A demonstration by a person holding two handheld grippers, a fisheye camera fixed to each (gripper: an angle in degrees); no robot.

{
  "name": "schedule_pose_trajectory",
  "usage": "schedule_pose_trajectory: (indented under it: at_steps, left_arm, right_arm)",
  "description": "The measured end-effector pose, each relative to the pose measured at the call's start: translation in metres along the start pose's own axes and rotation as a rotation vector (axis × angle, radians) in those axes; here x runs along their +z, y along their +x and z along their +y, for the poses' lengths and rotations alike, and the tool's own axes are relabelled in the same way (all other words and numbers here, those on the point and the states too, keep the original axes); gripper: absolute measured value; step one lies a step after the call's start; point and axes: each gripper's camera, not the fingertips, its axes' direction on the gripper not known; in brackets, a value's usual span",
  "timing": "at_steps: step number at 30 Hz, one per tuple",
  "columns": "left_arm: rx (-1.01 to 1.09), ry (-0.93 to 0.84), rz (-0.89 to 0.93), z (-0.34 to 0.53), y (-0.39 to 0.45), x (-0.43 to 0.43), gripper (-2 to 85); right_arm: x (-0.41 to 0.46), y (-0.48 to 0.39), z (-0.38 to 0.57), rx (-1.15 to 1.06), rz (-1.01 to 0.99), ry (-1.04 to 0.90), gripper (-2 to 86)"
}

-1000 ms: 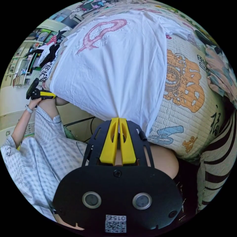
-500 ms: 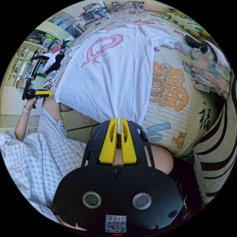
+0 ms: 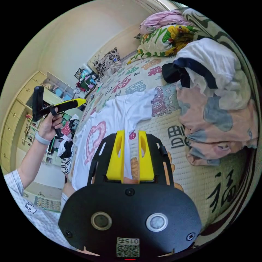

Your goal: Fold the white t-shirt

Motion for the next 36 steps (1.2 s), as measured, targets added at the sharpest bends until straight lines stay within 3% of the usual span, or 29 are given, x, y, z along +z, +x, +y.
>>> schedule_pose_trajectory:
  at_steps: [6,12,17,22,29,33,36]
  left_arm:
    - [0.015,-0.147,0.017,-0.104,0.009,0.131,7.1]
    - [0.002,-0.171,0.029,-0.137,0.008,0.199,8.0]
    - [-0.026,-0.235,-0.032,-0.142,-0.006,0.229,5.2]
    - [-0.071,-0.074,0.037,-0.133,-0.041,0.191,0.9]
    - [-0.294,0.376,0.272,-0.026,-0.162,0.070,-0.6]
    - [-0.511,0.480,0.253,0.087,-0.232,0.042,-0.5]
    - [-0.685,0.426,0.284,0.156,-0.269,0.055,0.5]
  right_arm:
    - [0.027,0.048,-0.060,0.129,-0.067,-0.012,8.2]
    - [0.048,0.071,-0.089,0.178,-0.112,-0.042,7.0]
    - [0.058,0.073,-0.103,0.180,-0.138,-0.039,1.7]
    - [0.057,0.050,-0.112,0.070,-0.108,-0.033,0.1]
    - [0.042,-0.033,-0.126,-0.213,-0.070,0.011,-0.1]
    - [0.070,-0.096,-0.118,-0.401,-0.021,-0.088,-0.1]
    - [0.116,-0.126,-0.098,-0.470,0.021,-0.206,-0.1]
